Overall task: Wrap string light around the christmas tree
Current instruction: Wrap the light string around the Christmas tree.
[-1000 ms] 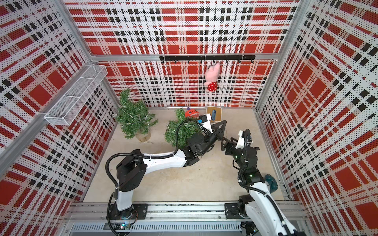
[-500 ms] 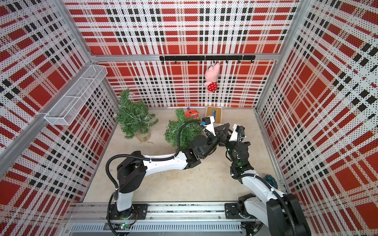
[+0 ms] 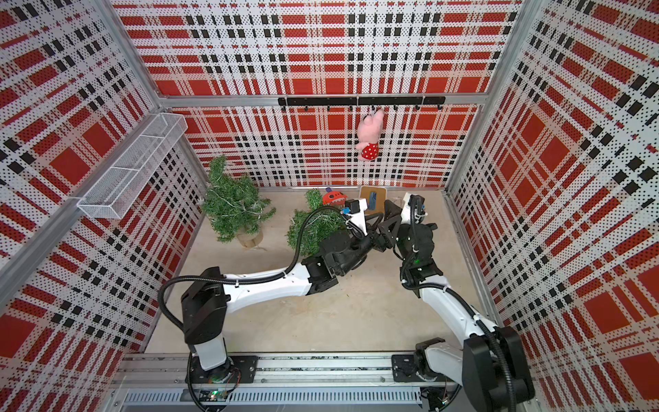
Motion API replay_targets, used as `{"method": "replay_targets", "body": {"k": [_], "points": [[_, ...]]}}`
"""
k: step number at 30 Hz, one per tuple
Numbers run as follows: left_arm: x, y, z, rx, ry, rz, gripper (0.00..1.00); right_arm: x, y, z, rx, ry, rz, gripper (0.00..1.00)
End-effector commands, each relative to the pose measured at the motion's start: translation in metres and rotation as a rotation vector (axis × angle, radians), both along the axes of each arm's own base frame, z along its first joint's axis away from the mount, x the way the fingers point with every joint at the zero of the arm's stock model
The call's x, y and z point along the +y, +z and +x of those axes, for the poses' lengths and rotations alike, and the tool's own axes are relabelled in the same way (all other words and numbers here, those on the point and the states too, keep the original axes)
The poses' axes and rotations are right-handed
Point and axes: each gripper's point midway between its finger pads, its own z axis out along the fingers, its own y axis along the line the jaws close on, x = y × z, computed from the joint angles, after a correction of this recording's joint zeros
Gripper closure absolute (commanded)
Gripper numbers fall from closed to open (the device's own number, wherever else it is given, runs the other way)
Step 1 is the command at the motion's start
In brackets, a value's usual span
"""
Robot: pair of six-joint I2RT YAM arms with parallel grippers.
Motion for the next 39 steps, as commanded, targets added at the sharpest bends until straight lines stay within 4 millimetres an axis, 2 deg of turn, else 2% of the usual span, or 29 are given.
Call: {"method": "replay_targets", "body": {"k": [1, 4, 8, 11, 16, 19, 22, 25, 27, 29, 31, 34, 39], "points": [[0.015, 0.004, -0.027, -0.016, -0.085, 0.07, 0.17, 0.0, 0.015, 0.014, 0.028, 0.041, -0.043, 1.0], [0.027, -0.002, -0.049, -0.037, -0.166, 0.122, 0.16, 0.01, 0.029, 0.028, 0.048, 0.091, -0.054, 1.0], [0.045, -0.009, -0.077, -0.063, -0.283, 0.21, 0.16, 0.023, 0.036, 0.053, 0.101, 0.139, -0.01, 1.0], [0.079, -0.011, -0.081, -0.04, -0.285, 0.268, 0.18, 0.04, 0.045, 0.07, 0.127, 0.176, 0.003, 1.0], [0.166, -0.011, -0.043, 0.034, -0.092, 0.375, 0.23, 0.087, 0.067, 0.089, 0.12, 0.252, -0.025, 0.99], [0.209, -0.008, -0.019, 0.042, -0.003, 0.407, 0.25, 0.116, 0.066, 0.097, 0.144, 0.313, -0.036, 0.99], [0.248, 0.0, 0.016, 0.037, 0.116, 0.404, 0.26, 0.138, 0.061, 0.101, 0.163, 0.364, -0.044, 0.99], [0.279, 0.008, 0.055, 0.009, 0.219, 0.36, 0.26, 0.156, 0.058, 0.1, 0.167, 0.423, -0.035, 0.98], [0.293, 0.01, 0.08, -0.003, 0.251, 0.311, 0.26, 0.165, 0.055, 0.1, 0.175, 0.453, -0.032, 0.98], [0.301, 0.011, 0.104, -0.017, 0.294, 0.303, 0.25, 0.174, 0.054, 0.099, 0.177, 0.477, -0.027, 0.97], [0.297, 0.009, 0.123, -0.041, 0.288, 0.304, 0.23, 0.18, 0.054, 0.099, 0.18, 0.499, -0.022, 0.96], [0.272, 0.006, 0.14, -0.094, 0.205, 0.314, 0.2, 0.187, 0.054, 0.1, 0.183, 0.526, -0.014, 0.95], [0.23, 0.004, 0.149, -0.172, 0.069, 0.308, 0.17, 0.202, 0.058, 0.099, 0.174, 0.576, -0.017, 0.89]]}}
